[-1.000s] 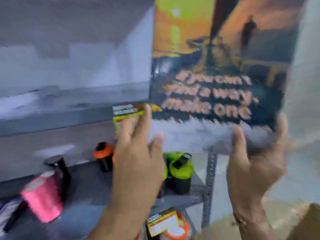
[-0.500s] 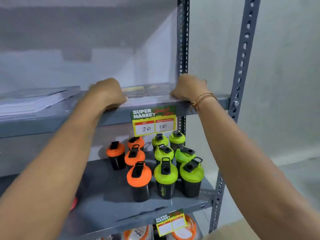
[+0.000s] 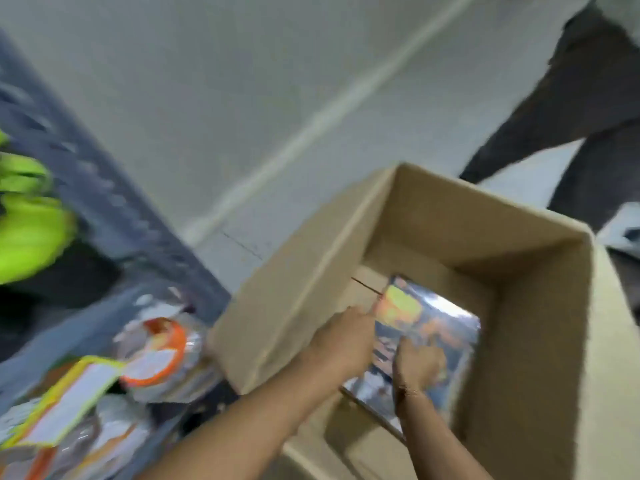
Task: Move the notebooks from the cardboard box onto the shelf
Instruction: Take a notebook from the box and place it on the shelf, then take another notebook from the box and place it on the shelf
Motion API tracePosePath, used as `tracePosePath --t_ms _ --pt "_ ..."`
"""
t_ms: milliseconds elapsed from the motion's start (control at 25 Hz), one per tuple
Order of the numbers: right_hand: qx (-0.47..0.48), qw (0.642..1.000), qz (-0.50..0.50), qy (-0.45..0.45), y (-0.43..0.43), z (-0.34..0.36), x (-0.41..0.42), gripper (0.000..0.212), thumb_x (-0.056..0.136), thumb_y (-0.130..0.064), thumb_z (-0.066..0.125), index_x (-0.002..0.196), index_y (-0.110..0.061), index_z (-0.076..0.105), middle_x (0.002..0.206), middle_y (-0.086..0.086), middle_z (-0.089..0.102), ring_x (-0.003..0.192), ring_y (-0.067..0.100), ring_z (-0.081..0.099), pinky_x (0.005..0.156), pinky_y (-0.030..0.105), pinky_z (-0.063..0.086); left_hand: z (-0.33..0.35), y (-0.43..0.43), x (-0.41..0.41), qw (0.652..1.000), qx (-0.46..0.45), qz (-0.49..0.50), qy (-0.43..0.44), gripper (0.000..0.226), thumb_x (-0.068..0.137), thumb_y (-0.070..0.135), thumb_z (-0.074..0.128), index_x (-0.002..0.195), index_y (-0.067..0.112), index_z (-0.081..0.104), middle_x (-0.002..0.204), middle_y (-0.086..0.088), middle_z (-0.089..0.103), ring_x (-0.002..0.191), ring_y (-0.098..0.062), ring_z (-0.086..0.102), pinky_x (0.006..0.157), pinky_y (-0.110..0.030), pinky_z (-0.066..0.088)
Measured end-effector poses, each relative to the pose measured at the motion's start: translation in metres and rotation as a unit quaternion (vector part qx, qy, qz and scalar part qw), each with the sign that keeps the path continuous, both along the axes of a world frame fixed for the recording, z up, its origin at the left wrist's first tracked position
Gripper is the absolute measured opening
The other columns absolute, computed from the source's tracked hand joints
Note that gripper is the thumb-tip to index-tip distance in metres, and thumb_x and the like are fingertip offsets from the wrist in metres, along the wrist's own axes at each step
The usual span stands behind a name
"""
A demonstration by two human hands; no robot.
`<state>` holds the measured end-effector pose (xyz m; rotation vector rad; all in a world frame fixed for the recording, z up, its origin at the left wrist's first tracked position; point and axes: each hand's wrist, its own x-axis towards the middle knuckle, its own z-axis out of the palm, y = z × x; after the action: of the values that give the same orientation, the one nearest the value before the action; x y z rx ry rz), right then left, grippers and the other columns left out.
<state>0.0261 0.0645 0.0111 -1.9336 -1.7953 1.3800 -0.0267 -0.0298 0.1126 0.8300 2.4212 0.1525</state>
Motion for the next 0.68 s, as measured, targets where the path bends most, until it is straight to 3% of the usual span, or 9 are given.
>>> tracePosePath --t_ms 80,240,320,440,680 --pt "-0.081 0.984 -0.043 -0.154 0.027 -0.054 0.036 0.068 0.082 -0.038 0.063 0.131 0.005 0.04 0.139 0.031 0.037 0.13 0.041 0.033 0.107 0.044 0.032 -0.087 0.034 0.001 0.992 -0.079 -0.001 -0.097 0.033 0.089 0.005 0.046 0.121 -0.001 0.055 0.131 -0.022 0.056 0.121 -0.035 0.054 0.1 -0.039 0.045" --pt "-0.129 0.974 -0.023 -0.186 0.034 -0.099 0.064 0.053 0.083 -0.031 0.067 0.121 0.002 0.05 0.133 0.023 0.045 0.123 0.04 0.043 0.099 0.04 0.042 -0.187 0.039 0.019 0.983 -0.103 0.118 -0.094 0.054 0.09 0.014 0.047 0.14 0.001 0.031 0.144 -0.018 0.042 0.131 -0.033 0.045 0.108 -0.041 0.04" --pt "-0.115 0.978 -0.024 -0.174 0.036 -0.109 0.068 0.047 0.084 -0.028 0.067 0.117 0.003 0.054 0.128 0.023 0.05 0.12 0.038 0.047 0.098 0.039 0.043 -0.201 0.04 0.031 0.984 -0.082 0.147 -0.067 0.056 0.09 0.011 0.046 0.142 0.003 0.028 0.148 -0.015 0.038 0.133 -0.032 0.041 0.109 -0.042 0.039" --pt "-0.098 0.978 -0.031 -0.179 0.037 -0.112 0.067 0.041 0.085 -0.023 0.066 0.115 0.003 0.054 0.125 0.022 0.052 0.117 0.039 0.05 0.096 0.042 0.046 -0.196 0.047 0.032 0.969 -0.04 0.244 -0.033 0.052 0.083 0.004 0.052 0.134 0.006 0.042 0.138 -0.016 0.045 0.125 -0.036 0.046 0.102 -0.044 0.042" --pt "-0.068 0.977 -0.079 -0.187 0.032 -0.109 0.066 0.038 0.086 -0.004 0.056 0.121 0.004 0.043 0.133 0.022 0.041 0.124 0.04 0.039 0.1 0.047 0.041 -0.203 0.042 0.015 0.916 -0.053 0.383 -0.11 0.04 0.076 0.01 0.062 0.115 0.003 0.057 0.124 -0.021 0.059 0.113 -0.039 0.057 0.092 -0.04 0.048"
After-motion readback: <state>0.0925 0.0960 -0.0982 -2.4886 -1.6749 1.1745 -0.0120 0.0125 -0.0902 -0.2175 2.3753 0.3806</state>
